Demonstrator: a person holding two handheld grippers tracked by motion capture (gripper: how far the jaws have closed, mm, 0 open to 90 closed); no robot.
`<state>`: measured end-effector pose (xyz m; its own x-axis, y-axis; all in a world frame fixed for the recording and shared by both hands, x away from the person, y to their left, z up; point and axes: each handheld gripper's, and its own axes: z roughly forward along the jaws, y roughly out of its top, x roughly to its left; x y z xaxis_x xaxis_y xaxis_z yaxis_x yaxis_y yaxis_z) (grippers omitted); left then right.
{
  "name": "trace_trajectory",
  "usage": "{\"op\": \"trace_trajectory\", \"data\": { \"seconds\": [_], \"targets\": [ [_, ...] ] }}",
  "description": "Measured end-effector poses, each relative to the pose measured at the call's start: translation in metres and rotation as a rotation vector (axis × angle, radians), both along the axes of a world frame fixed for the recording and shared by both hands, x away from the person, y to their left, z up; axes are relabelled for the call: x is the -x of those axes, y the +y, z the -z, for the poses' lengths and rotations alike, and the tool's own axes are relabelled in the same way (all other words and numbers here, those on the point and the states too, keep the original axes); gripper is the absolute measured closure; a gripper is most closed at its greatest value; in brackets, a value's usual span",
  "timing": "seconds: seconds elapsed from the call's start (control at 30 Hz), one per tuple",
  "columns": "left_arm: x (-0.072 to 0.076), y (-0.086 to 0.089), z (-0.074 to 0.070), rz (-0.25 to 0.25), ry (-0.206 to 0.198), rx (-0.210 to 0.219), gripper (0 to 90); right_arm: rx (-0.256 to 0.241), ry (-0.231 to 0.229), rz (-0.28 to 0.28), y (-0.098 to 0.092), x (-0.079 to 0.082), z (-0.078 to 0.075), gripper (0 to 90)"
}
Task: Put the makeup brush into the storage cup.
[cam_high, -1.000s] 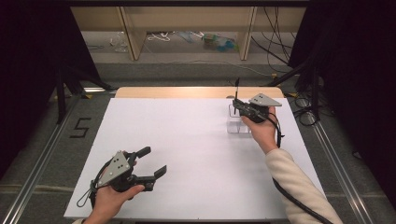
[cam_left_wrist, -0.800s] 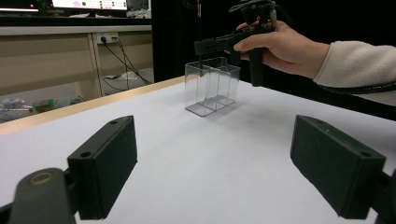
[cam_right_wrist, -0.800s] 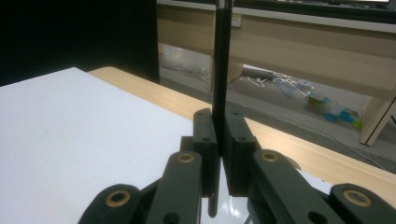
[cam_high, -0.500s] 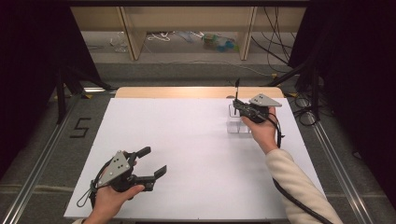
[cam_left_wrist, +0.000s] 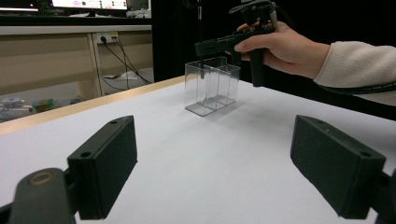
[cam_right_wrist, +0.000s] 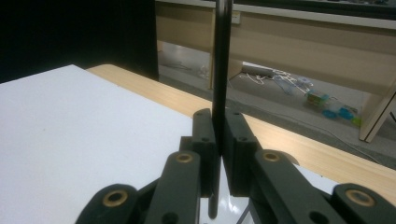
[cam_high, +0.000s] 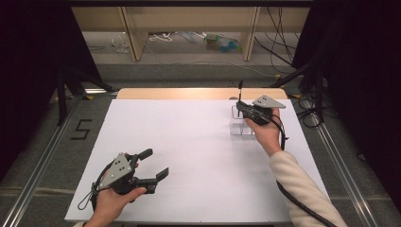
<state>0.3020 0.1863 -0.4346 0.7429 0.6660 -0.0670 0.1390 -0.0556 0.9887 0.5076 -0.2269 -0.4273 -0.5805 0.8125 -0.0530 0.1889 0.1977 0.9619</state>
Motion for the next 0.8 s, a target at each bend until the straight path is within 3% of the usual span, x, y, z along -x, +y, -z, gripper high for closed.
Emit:
{"op": "trace_trajectory", "data": {
  "seconds": [0.07,0.23,0.33,0.37,0.4,0.5,0.53,0.63,0.77,0.8],
  "targets": [
    [0.0,0.0,0.0,0.0,0.001,0.004,14.9,0.001,-0.003,0.003,0.0,0.0,0.0,79.2],
    [0.0,0.0,0.0,-0.001,0.001,0.005,14.9,0.003,0.038,0.001,0.001,0.004,-0.005,49.8],
    [0.0,0.0,0.0,-0.001,0.001,0.005,14.9,0.022,0.028,0.025,-0.001,0.004,-0.007,37.3],
    [0.001,0.0,0.0,-0.001,0.001,0.006,14.9,0.01,0.072,0.017,-0.001,0.005,-0.008,34.3],
    [0.001,0.0,-0.001,-0.001,0.0,0.005,14.9,0.017,0.059,0.031,-0.002,0.005,-0.009,32.8],
    [0.001,0.0,-0.001,-0.002,0.0,0.005,14.9,0.018,0.083,0.022,-0.002,0.008,-0.012,29.2],
    [0.001,0.0,0.0,-0.002,0.001,0.005,14.9,0.011,0.067,0.012,-0.002,0.008,-0.012,27.9],
    [0.0,0.0,0.0,-0.002,0.001,0.005,14.9,0.009,0.089,0.001,-0.002,0.012,-0.014,27.1],
    [0.001,0.0,-0.001,-0.004,-0.002,0.005,14.9,0.009,0.07,-0.012,-0.003,0.014,-0.015,27.1],
    [0.001,0.0,-0.001,-0.004,-0.001,0.004,14.9,0.002,0.086,-0.017,-0.002,0.016,-0.015,27.0]
  ]
}}
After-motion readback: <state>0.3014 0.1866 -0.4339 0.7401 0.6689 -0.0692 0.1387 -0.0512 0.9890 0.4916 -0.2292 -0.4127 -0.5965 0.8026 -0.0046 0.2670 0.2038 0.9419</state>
